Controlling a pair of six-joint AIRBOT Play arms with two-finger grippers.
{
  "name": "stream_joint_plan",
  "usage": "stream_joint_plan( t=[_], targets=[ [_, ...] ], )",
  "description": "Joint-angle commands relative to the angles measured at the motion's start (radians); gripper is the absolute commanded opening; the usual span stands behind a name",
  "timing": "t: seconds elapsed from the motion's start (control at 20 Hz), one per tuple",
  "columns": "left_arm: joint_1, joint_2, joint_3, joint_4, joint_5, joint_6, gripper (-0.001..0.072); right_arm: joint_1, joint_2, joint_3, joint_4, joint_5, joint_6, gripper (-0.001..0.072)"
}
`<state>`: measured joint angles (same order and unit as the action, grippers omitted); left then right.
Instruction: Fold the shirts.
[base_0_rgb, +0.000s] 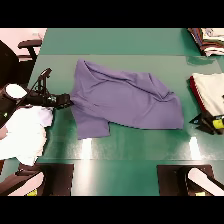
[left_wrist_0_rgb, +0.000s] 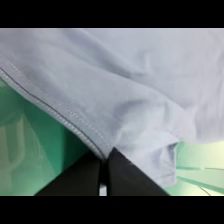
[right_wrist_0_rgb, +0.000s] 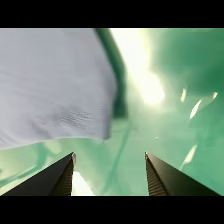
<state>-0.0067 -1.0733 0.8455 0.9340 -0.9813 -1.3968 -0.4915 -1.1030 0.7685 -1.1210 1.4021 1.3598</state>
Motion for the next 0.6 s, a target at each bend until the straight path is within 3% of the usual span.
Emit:
stream_joint_plan(
  t=[0.0, 0.15, 0.2, 0.35, 0.45, 0.55],
  targets=[
    [0.006, 0.000, 0.016, 0.003, 0.001, 0.002, 0.0025, -0.024, -0.055, -0.116, 0.101, -0.083, -0.053, 0.0509],
    [0.006, 0.000, 0.016, 0.002, 0.001, 0.002, 0.0025, 0.084, -0.114, -0.103, 0.136, -0.164, -0.052, 0.0503],
    [0.006, 0.000, 0.016, 0.003, 0.001, 0.002, 0.0025, 0.125, -0.130, -0.085, 0.135, -0.177, -0.052, 0.0467],
    [0.006, 0.000, 0.016, 0.003, 0.000, 0.003, 0.0025, 0.225, -0.179, -0.028, 0.134, -0.178, -0.051, 0.0301],
    [0.006, 0.000, 0.016, 0.002, -0.001, 0.002, 0.0025, 0.271, -0.190, -0.013, 0.132, -0.174, -0.052, 0.0061],
    [0.006, 0.017, 0.023, 0.002, -0.020, 0.001, 0.0025, 0.295, -0.157, -0.012, 0.132, -0.174, -0.052, 0.0019]
  ],
)
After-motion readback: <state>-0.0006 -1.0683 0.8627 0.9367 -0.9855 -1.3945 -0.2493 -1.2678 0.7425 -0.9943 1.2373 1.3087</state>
